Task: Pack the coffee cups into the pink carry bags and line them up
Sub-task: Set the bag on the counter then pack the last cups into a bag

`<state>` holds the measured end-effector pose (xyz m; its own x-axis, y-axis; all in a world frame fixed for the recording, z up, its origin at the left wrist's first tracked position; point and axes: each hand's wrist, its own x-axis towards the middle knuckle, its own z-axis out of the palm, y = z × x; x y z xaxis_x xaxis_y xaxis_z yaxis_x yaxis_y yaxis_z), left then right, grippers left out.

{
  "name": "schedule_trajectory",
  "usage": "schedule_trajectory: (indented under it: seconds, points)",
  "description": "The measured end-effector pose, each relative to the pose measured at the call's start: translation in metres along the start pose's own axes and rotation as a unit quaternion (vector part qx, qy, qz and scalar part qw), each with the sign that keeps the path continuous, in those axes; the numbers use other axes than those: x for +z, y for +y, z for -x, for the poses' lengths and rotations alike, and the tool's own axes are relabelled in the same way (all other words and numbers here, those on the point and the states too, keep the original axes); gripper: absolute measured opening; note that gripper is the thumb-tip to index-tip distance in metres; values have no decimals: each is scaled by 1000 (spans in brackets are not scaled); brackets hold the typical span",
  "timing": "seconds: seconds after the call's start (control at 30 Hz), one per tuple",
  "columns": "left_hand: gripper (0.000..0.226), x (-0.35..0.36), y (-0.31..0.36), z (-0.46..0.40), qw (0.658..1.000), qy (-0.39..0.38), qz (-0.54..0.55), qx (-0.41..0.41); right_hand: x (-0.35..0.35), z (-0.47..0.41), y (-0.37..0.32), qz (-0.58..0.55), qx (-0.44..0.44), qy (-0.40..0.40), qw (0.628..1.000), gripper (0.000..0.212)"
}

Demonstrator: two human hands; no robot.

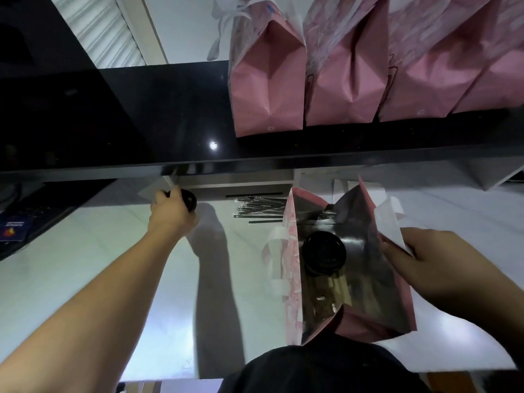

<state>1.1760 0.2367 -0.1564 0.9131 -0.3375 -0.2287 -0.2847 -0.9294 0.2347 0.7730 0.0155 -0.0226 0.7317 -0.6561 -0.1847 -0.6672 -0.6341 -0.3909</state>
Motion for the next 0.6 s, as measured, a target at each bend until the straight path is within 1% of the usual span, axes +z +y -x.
schedule_trajectory:
  seconds: [0.1,0.2,0.37,0.43,0.53,0.6]
  points:
    - [75,-1,-4,5,1000,11,12,-13,0,1,-2,-3,0,-1,1000,48]
    - [79,-10,-1,27,1000,6,7,22,0,2,-3,-7,-4,2,1000,49]
    - [79,-39,23,94,984,-11,61,166,1,2,-4,-13,-10,-6,1000,48]
    - [84,-57,36,123,972,17,75,224,2,3,-3,-20,-13,-8,1000,48]
    - [85,-91,63,164,944,88,118,295,4,3,1,-30,-17,-10,999,48]
    - [84,-111,84,190,923,79,163,340,4,4,2,-38,-22,-6,999,48]
